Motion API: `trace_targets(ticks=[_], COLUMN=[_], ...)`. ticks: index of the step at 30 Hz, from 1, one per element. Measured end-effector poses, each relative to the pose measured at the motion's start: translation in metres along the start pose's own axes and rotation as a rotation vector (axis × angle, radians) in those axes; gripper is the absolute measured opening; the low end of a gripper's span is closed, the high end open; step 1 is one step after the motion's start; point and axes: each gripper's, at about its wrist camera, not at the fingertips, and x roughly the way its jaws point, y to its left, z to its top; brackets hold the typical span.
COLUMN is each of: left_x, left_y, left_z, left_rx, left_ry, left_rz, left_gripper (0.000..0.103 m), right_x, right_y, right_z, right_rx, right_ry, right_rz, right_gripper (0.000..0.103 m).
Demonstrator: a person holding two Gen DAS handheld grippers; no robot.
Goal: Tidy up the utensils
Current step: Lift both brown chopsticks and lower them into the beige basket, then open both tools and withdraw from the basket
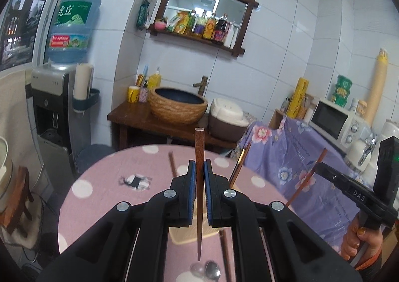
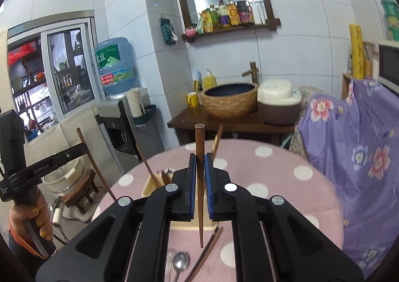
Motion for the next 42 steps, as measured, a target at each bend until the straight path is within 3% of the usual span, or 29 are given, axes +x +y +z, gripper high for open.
trace_targets(ticks=[6,10,23,32,33,34,35,36,37,38,40,42], left_x=[0.009,0.031,0.103,0.116,0.114,0.113,0.109,0.105,0.098,0.090,0.084,0.074], left_y=[-0.015,-0.019,0.007,0.016,0.016,0.016,0.015,0.014,0.014,0.013,0.011,0.012], left_z=[0.051,0.058,-0.033,-0.054,-0.056,-0.058,-0.061,-0.065,-0.070,-0.076,-0.091,-0.114], left_rx=[-0.001,0.012,-0.005,-0.021,-0.019,-0.016,-0.012,-0.008,-0.005,0.001,0.024,0.049], left_ry=[-0.073,-0.087,0.063,0.108,0.116,0.118,0.116,0.111,0.098,0.088,0.107,0.141], left_rz=[0.014,0.054,0.118,0.101,0.093,0.092,0.093,0.096,0.101,0.107,0.116,0.128], left_gripper=[0.008,0.008,0.008,0.008,0.011,0.023,0.034,0.056,0.062,0.062,0.064,0.066], right_x=[0.008,0.028,0.109,0.119,0.117,0.115,0.111,0.106,0.100,0.093,0.083,0.077], right_y=[0.014,0.020,0.004,-0.007,-0.008,-0.007,-0.007,-0.006,-0.006,-0.004,0.000,0.003], right_z=[0.066,0.080,-0.012,-0.036,-0.038,-0.040,-0.043,-0.045,-0.049,-0.055,-0.069,-0.090], right_rx=[0.014,0.023,0.052,0.080,0.078,0.076,0.073,0.069,0.063,0.051,0.017,-0.023], right_ry=[-0.058,-0.074,0.079,0.089,0.087,0.083,0.074,0.064,0.053,0.044,0.047,0.082], right_rz=[-0.003,-0.017,-0.065,-0.083,-0.083,-0.085,-0.087,-0.094,-0.110,-0.134,-0.160,-0.200], right_gripper=[0.008,0.008,0.008,0.008,0.011,0.012,0.019,0.033,0.040,0.049,0.054,0.067])
